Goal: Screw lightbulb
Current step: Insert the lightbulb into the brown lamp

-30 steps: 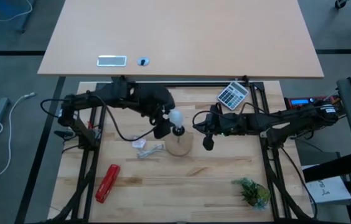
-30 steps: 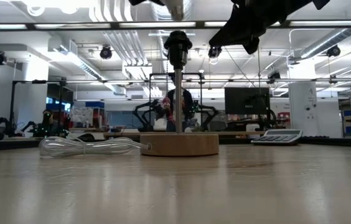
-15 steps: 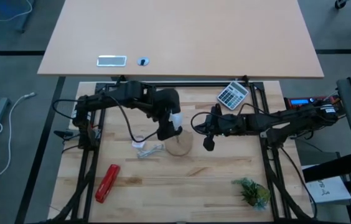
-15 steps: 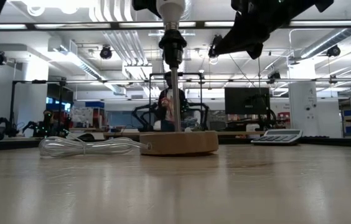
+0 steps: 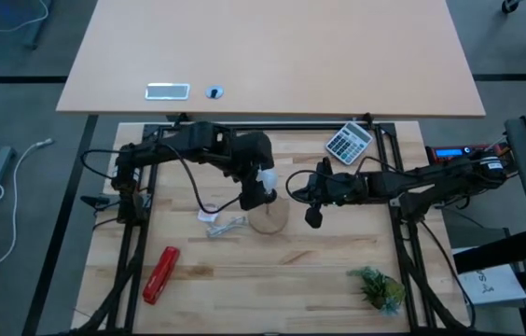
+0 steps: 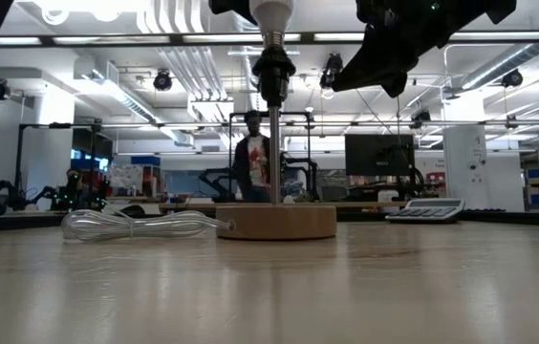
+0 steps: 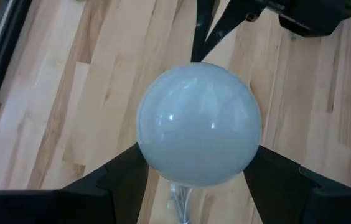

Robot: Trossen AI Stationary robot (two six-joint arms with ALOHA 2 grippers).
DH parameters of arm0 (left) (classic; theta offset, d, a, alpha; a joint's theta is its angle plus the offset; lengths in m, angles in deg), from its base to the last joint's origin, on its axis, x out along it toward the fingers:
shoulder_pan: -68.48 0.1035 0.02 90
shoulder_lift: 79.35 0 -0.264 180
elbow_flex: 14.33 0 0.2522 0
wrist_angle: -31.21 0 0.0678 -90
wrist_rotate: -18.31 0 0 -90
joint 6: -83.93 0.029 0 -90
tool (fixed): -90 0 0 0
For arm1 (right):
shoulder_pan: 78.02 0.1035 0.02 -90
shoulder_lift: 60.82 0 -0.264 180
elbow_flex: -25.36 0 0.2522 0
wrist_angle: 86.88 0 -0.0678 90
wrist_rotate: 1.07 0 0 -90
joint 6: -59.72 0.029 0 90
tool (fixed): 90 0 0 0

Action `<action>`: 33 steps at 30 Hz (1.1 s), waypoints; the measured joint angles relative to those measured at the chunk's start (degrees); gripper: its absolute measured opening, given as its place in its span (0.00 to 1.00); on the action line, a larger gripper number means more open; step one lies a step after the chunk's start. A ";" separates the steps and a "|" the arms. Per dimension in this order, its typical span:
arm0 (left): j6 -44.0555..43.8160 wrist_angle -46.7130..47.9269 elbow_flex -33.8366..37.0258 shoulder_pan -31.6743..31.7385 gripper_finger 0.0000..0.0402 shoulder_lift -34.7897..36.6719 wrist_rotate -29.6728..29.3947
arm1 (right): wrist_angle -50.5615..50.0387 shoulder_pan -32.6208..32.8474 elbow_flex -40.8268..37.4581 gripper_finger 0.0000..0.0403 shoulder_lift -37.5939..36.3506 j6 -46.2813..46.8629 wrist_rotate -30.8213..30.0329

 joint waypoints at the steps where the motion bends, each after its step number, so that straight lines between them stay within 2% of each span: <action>1: 0.20 -0.02 0.06 -0.04 0.58 -0.20 0.02 | 0.02 0.00 -0.03 0.00 0.00 0.02 -0.02; 15: -0.41 0.03 0.57 -0.78 0.58 -0.49 0.08 | 0.00 0.00 -0.26 0.00 0.00 -0.64 -0.02; 27: -0.71 -2.97 4.62 -1.18 0.59 -0.12 -0.44 | 0.17 0.00 -0.33 0.00 -0.02 -1.88 -0.13; 33: -0.67 -3.19 4.47 -1.18 0.61 -0.12 -0.44 | 7.93 0.00 -0.35 0.00 -0.02 -6.00 -0.26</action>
